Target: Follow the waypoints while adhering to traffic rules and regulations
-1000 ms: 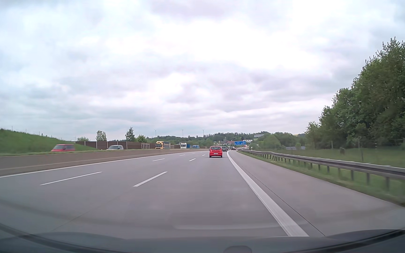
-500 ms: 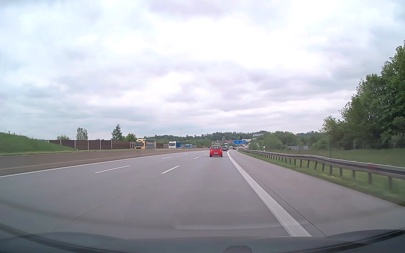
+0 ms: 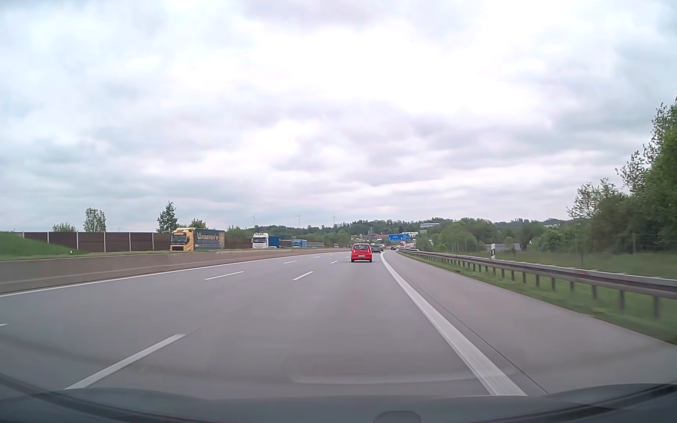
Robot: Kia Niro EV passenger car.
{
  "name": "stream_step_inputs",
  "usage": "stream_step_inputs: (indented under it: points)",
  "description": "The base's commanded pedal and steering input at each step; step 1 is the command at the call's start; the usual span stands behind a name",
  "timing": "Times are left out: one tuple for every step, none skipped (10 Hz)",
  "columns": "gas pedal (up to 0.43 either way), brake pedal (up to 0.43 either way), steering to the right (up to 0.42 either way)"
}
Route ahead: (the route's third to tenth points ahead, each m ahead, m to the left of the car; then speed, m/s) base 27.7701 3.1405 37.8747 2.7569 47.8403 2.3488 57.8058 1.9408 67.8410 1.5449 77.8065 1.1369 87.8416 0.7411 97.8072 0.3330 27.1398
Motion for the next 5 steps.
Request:
stream_step_inputs:
  points:
    - [0.220,0.000,0.001]
    - [0.209,0.000,0.001]
    - [0.209,0.000,0.001]
    - [0.209,0.000,0.001]
    - [0.197,0.000,0.001]
